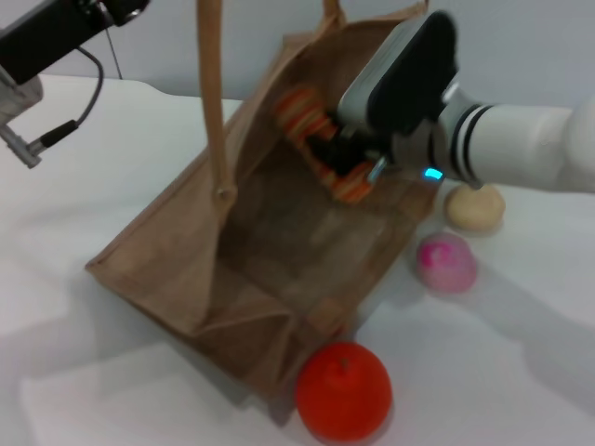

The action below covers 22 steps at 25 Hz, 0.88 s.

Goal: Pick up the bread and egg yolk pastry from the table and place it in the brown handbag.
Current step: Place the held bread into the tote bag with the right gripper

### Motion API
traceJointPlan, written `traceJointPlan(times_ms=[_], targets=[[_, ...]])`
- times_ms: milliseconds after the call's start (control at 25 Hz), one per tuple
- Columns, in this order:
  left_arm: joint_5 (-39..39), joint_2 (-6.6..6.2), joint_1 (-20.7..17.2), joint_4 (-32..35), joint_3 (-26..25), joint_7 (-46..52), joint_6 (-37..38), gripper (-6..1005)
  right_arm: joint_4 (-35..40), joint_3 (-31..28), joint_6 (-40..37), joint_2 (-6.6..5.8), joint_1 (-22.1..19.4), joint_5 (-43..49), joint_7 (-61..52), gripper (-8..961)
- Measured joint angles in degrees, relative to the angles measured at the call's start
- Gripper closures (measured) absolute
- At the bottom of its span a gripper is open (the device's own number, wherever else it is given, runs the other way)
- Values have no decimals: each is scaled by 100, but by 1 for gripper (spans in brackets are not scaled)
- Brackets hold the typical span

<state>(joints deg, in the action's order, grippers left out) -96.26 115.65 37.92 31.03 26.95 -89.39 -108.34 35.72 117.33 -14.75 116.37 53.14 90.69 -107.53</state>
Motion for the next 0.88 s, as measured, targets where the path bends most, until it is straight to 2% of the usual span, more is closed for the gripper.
traceJointPlan(times_ms=[120, 320, 440, 520, 760, 880], targets=[[0, -1, -57, 0, -74, -28, 17, 878, 192, 395, -2, 5, -18, 7, 62, 677], [48, -11, -151, -10, -305, -134, 128, 878, 767, 715, -61, -24, -184, 30, 74, 497], [53, -12, -265, -25, -381, -207, 316, 878, 1004, 721, -80, -41, -316, 43, 139, 348], [50, -13, -324, -34, -383, -275, 480, 878, 1250, 697, -85, -54, -494, 50, 278, 249], [17, 1, -488, -66, -384, -554, 961, 883, 1818, 418, -400, -93, -952, 55, 607, 61], [29, 19, -499, -71, -384, -615, 1125, 882, 1914, -16, -850, -94, -1136, 56, 818, 58]])
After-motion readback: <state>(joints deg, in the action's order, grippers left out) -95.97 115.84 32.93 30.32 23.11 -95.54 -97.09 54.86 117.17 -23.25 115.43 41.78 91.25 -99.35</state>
